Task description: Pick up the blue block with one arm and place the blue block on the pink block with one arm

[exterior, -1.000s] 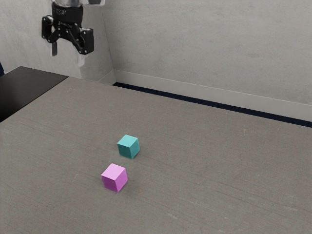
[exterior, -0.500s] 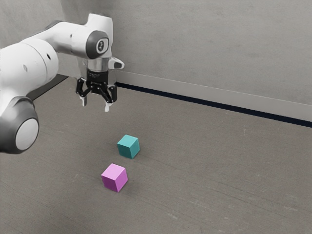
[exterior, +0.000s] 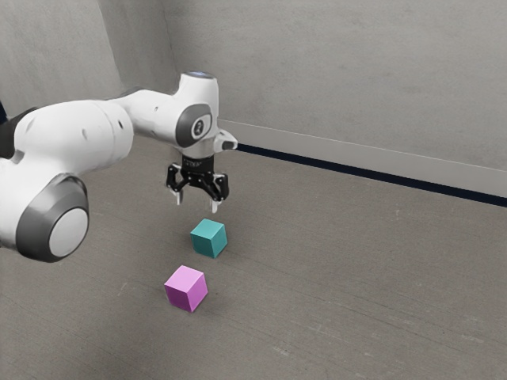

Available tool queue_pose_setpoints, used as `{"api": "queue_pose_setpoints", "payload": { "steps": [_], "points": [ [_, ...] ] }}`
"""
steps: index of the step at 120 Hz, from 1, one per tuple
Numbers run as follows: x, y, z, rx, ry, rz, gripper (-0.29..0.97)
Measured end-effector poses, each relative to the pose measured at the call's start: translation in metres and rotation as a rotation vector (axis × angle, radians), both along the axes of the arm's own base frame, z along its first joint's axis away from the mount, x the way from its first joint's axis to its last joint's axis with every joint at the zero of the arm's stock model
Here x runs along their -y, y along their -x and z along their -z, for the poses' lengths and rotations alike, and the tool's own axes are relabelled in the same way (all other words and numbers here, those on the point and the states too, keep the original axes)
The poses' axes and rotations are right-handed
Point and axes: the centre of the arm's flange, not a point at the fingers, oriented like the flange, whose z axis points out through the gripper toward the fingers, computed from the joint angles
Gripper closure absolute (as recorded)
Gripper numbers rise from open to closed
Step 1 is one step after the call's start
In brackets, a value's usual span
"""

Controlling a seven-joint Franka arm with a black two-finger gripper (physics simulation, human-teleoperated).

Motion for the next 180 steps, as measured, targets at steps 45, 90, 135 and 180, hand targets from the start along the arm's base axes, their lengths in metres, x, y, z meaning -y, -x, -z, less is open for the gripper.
{"api": "queue_pose_setpoints", "payload": {
  "steps": [45,90,135,180],
  "points": [
    [0.028,0.001,0.045,-0.008,-0.004,0.067,0.00],
    [0.036,0.004,0.079,-0.028,0.005,0.083,0.00],
    [0.030,0.010,0.096,-0.033,0.020,0.060,0.07],
    [0.023,0.012,0.080,-0.010,0.011,0.025,0.24]
  ]
}}
